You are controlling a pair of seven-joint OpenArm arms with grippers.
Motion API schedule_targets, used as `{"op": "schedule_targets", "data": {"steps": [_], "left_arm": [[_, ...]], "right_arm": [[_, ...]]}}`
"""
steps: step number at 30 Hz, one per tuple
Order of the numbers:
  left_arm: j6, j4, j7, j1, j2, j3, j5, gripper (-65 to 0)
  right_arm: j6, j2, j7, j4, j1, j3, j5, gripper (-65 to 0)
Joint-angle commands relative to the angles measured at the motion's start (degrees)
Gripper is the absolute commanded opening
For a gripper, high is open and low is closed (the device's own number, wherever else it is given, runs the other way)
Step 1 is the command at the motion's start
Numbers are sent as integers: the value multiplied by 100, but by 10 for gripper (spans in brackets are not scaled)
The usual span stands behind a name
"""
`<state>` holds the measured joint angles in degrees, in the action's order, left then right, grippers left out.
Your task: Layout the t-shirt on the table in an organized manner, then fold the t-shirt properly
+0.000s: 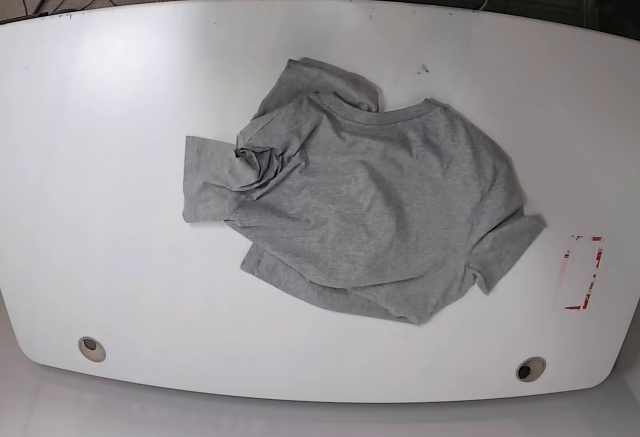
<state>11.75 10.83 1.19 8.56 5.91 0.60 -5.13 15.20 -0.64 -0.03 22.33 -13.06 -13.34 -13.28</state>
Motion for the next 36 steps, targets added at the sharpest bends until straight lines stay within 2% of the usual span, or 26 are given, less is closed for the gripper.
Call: {"op": "schedule_targets", "data": {"steps": [1,36], "left_arm": [[50,39,7,87,-20,5,-1,-560],[17,1,-37,41,179,37,100,-550]], "right_arm": [[29,10,2,89,-39,-8,13,-548],[68,10,70,142,-47,-30,17,-555]]}}
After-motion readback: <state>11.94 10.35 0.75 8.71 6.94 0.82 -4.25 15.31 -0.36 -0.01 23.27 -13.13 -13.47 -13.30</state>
